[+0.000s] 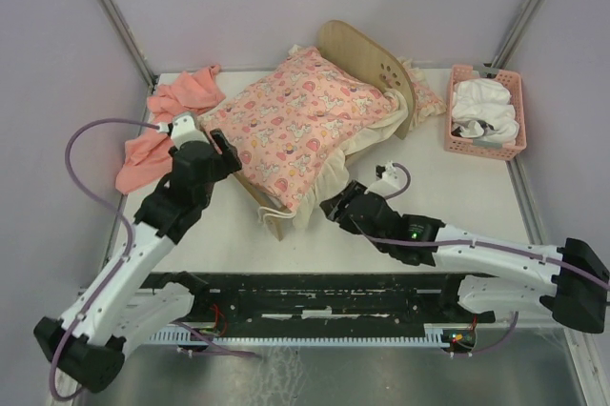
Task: Set up the pet bed
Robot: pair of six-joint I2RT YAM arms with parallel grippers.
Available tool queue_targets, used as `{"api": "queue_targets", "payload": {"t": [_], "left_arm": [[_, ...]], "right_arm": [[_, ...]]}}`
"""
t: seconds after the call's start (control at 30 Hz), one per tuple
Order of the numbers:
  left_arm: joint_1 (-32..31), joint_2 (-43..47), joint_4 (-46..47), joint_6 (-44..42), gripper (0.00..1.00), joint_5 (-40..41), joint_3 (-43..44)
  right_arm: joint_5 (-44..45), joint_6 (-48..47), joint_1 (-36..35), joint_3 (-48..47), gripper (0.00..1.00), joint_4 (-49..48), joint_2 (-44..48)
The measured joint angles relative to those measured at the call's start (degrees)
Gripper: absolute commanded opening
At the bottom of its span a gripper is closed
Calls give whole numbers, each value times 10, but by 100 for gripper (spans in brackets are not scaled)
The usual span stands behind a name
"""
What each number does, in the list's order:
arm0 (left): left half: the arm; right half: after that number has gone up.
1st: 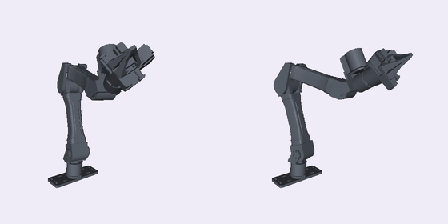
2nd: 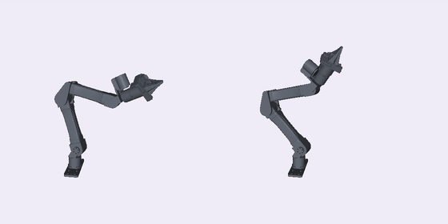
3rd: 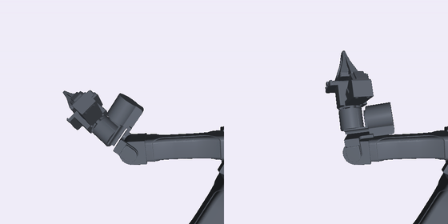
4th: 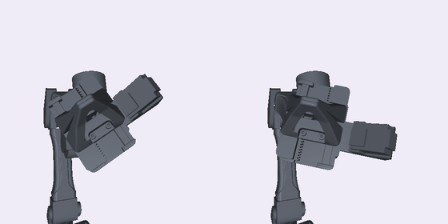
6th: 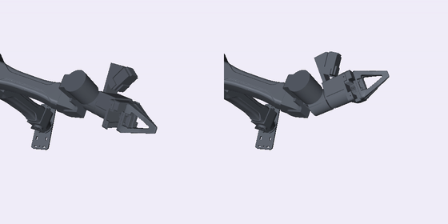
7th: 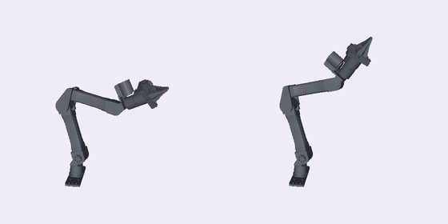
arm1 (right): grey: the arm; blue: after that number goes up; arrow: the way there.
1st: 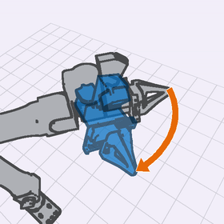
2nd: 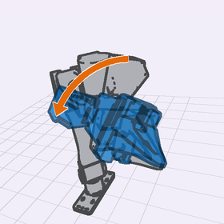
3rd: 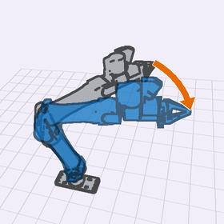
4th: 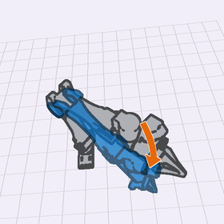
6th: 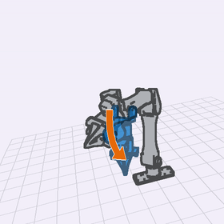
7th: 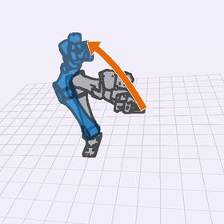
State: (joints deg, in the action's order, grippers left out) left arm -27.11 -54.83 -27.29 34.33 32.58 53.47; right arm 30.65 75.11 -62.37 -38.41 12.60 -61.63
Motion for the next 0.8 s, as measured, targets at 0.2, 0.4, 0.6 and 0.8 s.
{"api": "queue_targets", "payload": {"t": [0.2, 0.4, 0.6, 0.8], "left_arm": [[0, 151, 32, -79, 73, -135, -68], [0, 164, 38, -92, 70, -221, -93], [0, 160, 31, -101, 68, -273, -116], [0, 176, 34, -109, 62, -305, -117]], "right_arm": [[27, 70, -59, -44, 50, -64, -64], [45, 110, -89, -57, 51, -101, -138], [56, 113, -96, -83, 50, -133, -193], [83, 93, -96, -90, 16, -146, -206]]}}
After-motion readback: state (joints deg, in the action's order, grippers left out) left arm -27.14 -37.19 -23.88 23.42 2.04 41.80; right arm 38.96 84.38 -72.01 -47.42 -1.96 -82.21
